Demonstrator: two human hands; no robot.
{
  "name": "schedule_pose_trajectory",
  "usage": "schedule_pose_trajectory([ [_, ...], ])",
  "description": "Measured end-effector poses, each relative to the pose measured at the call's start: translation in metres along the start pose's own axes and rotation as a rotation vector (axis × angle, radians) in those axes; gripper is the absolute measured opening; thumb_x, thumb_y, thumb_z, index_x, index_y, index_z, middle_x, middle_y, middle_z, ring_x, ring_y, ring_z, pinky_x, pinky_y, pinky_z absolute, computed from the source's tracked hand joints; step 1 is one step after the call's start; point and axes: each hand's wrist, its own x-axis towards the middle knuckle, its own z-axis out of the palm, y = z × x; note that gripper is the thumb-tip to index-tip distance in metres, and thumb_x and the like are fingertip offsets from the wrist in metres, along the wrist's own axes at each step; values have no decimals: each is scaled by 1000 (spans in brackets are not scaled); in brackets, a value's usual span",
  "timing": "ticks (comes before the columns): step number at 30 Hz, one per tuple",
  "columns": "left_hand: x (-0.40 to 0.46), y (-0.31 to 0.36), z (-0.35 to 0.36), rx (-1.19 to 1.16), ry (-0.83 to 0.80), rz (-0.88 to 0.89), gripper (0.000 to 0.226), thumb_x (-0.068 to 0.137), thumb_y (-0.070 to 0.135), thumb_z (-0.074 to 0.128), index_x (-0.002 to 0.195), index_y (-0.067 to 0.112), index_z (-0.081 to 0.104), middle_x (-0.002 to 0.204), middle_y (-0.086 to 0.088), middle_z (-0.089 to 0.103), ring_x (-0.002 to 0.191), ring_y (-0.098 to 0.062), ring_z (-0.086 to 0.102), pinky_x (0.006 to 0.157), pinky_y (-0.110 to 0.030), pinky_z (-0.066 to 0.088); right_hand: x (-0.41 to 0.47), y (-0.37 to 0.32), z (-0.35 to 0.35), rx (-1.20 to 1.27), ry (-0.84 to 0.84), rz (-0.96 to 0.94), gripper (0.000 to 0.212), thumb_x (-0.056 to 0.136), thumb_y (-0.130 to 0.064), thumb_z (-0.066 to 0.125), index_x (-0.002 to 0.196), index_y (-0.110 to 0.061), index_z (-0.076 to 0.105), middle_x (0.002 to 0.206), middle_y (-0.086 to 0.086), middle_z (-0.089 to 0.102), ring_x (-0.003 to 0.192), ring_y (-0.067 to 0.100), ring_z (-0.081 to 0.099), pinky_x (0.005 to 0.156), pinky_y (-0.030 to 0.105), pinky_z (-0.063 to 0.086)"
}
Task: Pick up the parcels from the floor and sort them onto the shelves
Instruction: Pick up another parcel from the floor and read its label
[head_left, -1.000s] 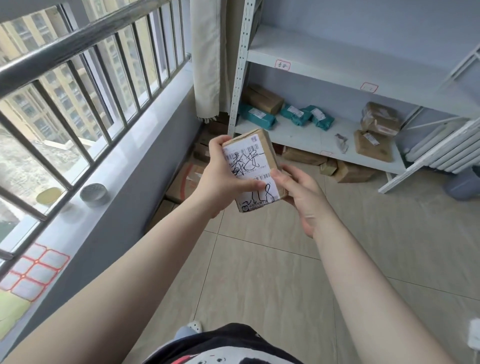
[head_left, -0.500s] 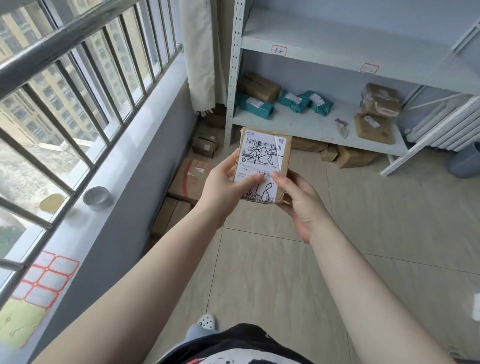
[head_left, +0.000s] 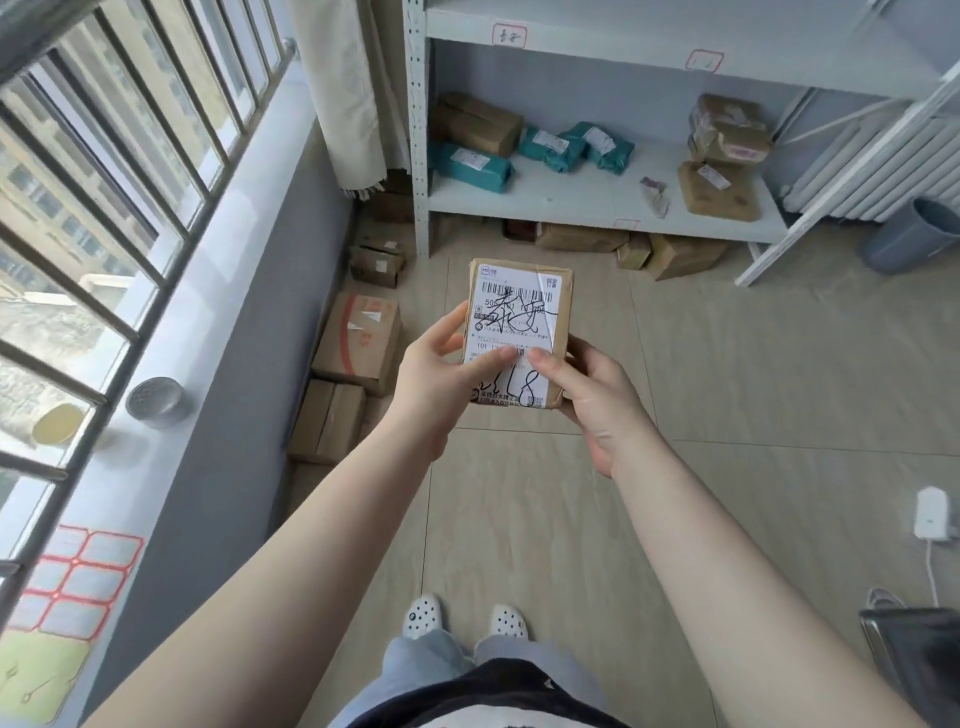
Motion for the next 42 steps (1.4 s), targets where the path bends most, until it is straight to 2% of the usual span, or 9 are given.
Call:
schedule_pose_trajectory([
  [6, 2, -9, 26, -47, -26, -51, 62, 79, 10, 80, 136, 25, 60, 111, -4, 77, 93, -16, 76, 69, -23, 59, 1, 10, -28, -19, 37, 45, 29, 85, -23, 69, 114, -22, 67, 105, -3, 76, 93, 15, 71, 96, 40, 50],
  [11, 15, -14, 58, -43, -10, -103, 66, 73, 13, 85, 133, 27, 61, 110, -3, 77, 96, -20, 76, 75, -29, 61, 11, 12, -61, -30, 31, 72, 33, 84, -24, 70, 117, -20, 66, 105, -1, 76, 92, 16, 72, 94, 37, 51],
  [16, 31, -22, 90, -52, 34, -140, 71, 68, 15, 87, 132, 28, 60, 109, -5, 77, 97, -25, 75, 85, -40, 60, 27, 14, -98, -49, 15, 86, 33, 82, -27, 72, 115, -23, 68, 107, 3, 76, 105, 28, 69, 98, 46, 48],
  [20, 46, -24, 110, -62, 53, -169, 70, 72, 12, 85, 135, 25, 57, 110, -6, 77, 97, -26, 75, 85, -41, 59, 45, 12, -117, -41, -5, 111, 34, 84, -24, 70, 117, -21, 66, 108, 4, 75, 95, 21, 70, 95, 41, 50],
  [24, 82, -19, 127, -66, 62, -192, 70, 72, 11, 85, 135, 24, 57, 110, -7, 77, 96, -26, 75, 86, -41, 59, 78, 4, -134, -6, -14, 124, 33, 86, -25, 68, 119, -20, 66, 104, 1, 75, 86, 14, 70, 87, 31, 51],
  [29, 154, -2, 143, -65, 56, -199, 61, 74, 10, 83, 127, 27, 58, 107, -7, 76, 84, -19, 75, 66, -26, 56, 147, -16, -148, 6, 15, 134, 32, 88, -24, 67, 119, -17, 66, 97, -1, 75, 81, 11, 69, 80, 26, 52],
  [33, 218, 18, 151, -74, 35, -218, 63, 75, 8, 83, 130, 22, 57, 109, -7, 76, 82, -20, 74, 60, -21, 55, 207, -38, -156, -4, 37, 147, 32, 88, -23, 66, 119, -15, 66, 93, -4, 75, 75, 7, 70, 76, 24, 53],
  [38, 295, 45, 168, -59, -13, -226, 70, 72, 10, 85, 135, 19, 55, 110, -8, 75, 89, -24, 75, 71, -29, 56, 274, -67, -172, 6, 86, 150, 34, 87, -25, 67, 119, -16, 66, 97, -2, 75, 81, 11, 71, 88, 32, 54],
  [42, 346, 61, 187, -82, -15, -233, 67, 74, 6, 83, 134, 19, 55, 104, -7, 76, 79, -19, 74, 63, -25, 56, 323, -90, -190, 19, 85, 150, 31, 88, -23, 66, 118, -15, 66, 91, -5, 75, 72, 5, 71, 74, 22, 55],
])
